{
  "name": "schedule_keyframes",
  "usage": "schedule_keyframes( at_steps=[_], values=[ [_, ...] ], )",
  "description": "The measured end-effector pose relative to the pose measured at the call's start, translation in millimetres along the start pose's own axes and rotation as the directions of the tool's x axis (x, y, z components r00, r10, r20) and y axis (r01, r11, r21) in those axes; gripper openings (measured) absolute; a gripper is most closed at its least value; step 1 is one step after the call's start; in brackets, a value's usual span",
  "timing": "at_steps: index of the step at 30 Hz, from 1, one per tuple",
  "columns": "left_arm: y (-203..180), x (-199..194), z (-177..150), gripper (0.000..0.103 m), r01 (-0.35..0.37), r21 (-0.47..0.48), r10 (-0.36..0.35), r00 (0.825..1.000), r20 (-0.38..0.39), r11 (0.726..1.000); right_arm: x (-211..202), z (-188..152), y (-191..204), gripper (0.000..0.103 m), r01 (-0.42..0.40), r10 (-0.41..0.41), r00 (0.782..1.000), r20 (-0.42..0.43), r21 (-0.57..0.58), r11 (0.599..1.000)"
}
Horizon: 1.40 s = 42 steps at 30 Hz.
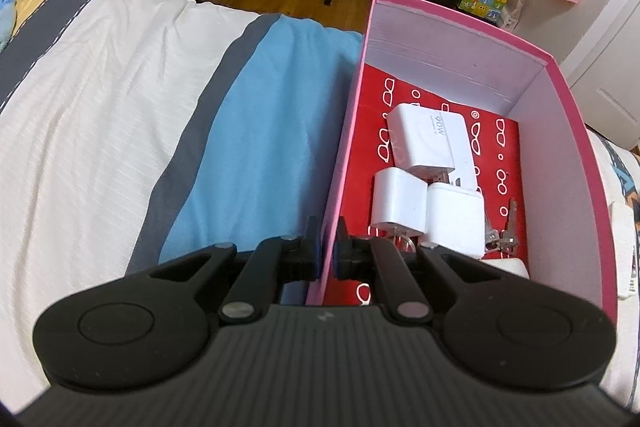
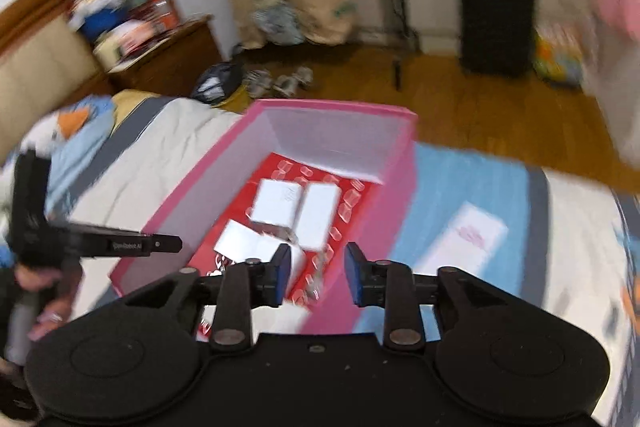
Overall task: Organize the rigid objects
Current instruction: 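Return the right tool to the remotes and grasp a plain white remote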
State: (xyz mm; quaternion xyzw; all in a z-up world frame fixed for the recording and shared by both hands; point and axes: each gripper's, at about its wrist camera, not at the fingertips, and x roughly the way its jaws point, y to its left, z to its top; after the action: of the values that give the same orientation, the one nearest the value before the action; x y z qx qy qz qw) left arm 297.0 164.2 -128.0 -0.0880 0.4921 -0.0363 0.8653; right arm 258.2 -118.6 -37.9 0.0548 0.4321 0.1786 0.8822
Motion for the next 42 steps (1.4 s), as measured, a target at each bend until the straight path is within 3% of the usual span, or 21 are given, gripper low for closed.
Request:
schedule_keyframes(
  at_steps=[3,7,11,17,22,28,34,37,40,42],
  values=[
    [-0.2,1.1,0.4,0.005,-0.007,0.001,0.007,1.0,-0.004,1.0,-26.0,0.0,-35.5,0.044,0.011,0.0,0.997,-0.074,0.152,0.988],
    [-0.7,1.5,0.8,0.005,-0.01,-0.005,0.01,1.0,-0.012,1.0,-52.5,-11.9,-76.7,0.051,0.115,-0.087,0.986,-0.143,0.201,0.973],
    [-3.8,2.1,0.8,0.006,-0.025,0.004,0.025,1.0,-0.011,1.0,-62.5,-26.4,-116.4,0.061,0.225,-0.174,0.96,-0.221,0.232,0.946],
    [-5.9,3.6,-0.1,0.006,-0.038,0.008,0.038,0.999,-0.016,0.999,-35.5,-48.4,-162.0,0.066,0.3,-0.211,0.934,-0.289,0.309,0.902],
    [-7.4,5.6,-0.2,0.007,-0.046,0.013,0.047,0.999,-0.022,0.999,-4.3,-59.0,-182.4,0.066,0.292,-0.181,0.936,-0.302,0.381,0.877],
    [-6.2,8.9,-1.4,0.007,-0.046,0.011,0.047,0.998,-0.033,0.999,11.0,-55.8,-171.0,0.066,0.312,-0.243,0.933,-0.265,0.259,0.914],
    [-5.3,8.0,-1.1,0.007,-0.038,0.009,0.039,0.999,-0.031,0.999,32.4,-52.9,-164.5,0.07,0.353,-0.305,0.917,-0.258,0.164,0.921],
    [-5.4,8.1,-1.5,0.007,-0.038,0.008,0.038,0.999,-0.032,0.999,43.0,-54.7,-151.7,0.069,0.343,-0.322,0.917,-0.235,0.053,0.938],
    [-5.3,7.5,-2.3,0.007,-0.034,0.006,0.034,0.999,-0.029,0.999,51.3,-62.0,-134.4,0.065,0.372,-0.384,0.898,-0.213,-0.097,0.923],
    [-5.3,7.5,-2.7,0.007,-0.033,0.006,0.034,0.999,-0.028,0.999,51.0,-63.1,-130.7,0.065,0.362,-0.382,0.902,-0.201,-0.132,0.923]
  ],
)
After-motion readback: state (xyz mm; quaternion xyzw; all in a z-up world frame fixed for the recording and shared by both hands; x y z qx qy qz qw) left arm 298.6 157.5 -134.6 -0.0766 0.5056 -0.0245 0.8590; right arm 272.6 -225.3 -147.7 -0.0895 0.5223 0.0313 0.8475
